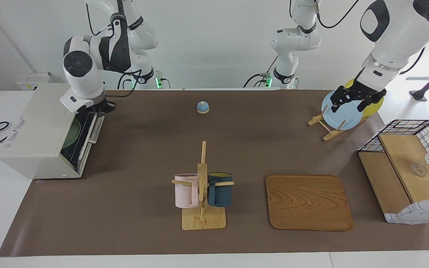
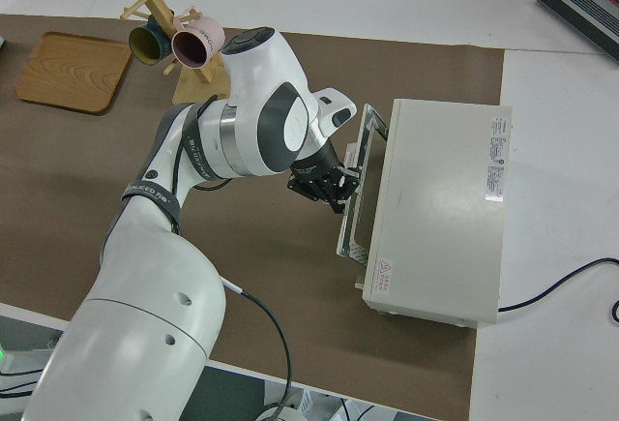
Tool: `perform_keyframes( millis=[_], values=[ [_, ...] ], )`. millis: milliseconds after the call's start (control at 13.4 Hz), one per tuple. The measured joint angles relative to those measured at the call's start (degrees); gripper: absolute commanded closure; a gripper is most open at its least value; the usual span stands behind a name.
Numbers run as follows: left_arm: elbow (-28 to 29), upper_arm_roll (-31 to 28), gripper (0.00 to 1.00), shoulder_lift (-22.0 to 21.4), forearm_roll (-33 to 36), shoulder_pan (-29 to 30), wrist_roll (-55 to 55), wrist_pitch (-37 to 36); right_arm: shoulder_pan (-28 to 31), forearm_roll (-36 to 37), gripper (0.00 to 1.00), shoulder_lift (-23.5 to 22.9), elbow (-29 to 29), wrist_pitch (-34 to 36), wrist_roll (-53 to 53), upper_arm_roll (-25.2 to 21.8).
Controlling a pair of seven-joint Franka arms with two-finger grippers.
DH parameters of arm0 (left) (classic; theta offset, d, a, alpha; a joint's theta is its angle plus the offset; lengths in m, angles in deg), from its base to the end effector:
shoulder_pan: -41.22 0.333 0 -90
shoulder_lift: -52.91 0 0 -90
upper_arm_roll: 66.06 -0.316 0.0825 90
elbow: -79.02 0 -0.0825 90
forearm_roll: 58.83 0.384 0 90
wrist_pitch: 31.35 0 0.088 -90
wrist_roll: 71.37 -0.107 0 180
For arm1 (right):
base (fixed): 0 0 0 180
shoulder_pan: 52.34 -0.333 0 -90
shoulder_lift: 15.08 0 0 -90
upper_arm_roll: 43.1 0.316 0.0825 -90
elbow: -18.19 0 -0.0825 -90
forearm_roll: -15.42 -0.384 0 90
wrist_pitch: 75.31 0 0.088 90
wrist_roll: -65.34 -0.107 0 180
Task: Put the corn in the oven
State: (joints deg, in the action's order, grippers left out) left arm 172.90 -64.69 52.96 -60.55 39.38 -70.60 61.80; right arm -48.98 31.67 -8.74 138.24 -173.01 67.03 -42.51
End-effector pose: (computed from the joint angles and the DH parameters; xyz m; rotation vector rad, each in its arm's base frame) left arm 0.5570 -0.0343 0.5968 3.1114 -0.0634 -0.0228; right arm 0.4866 -0.0498 0.4537 2.8472 0.0839 -0.4155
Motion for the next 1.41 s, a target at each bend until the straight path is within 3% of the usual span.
perform_keyframes(
  millis=[446,893,1116,1190,1264,1413],
  values=[
    [0.0,0.0,0.0,0.0,0.0,0.0,0.0,0.0,2.05,2.06,1.0,0.51,-1.72,1.53,2.95,-0.43],
    [0.0,0.0,0.0,0.0,0.0,0.0,0.0,0.0,1.32,1.89,1.0,0.52,-9.13,7.78,4.49,0.2],
    [0.0,0.0,0.0,0.0,0.0,0.0,0.0,0.0,1.15,-5.5,0.92,0.03,-15.34,11.85,4.49,0.55],
    [0.0,0.0,0.0,0.0,0.0,0.0,0.0,0.0,1.1,-8.15,0.92,-0.41,-17.0,12.87,4.49,0.56],
    [0.0,0.0,0.0,0.0,0.01,0.0,0.0,0.0,1.01,-10.01,0.99,-0.91,-18.23,13.38,4.49,0.57],
    [0.0,0.0,0.0,0.0,0.01,0.0,0.0,0.0,0.79,-11.85,0.96,-2.01,-19.97,13.48,4.49,0.6]
  ],
)
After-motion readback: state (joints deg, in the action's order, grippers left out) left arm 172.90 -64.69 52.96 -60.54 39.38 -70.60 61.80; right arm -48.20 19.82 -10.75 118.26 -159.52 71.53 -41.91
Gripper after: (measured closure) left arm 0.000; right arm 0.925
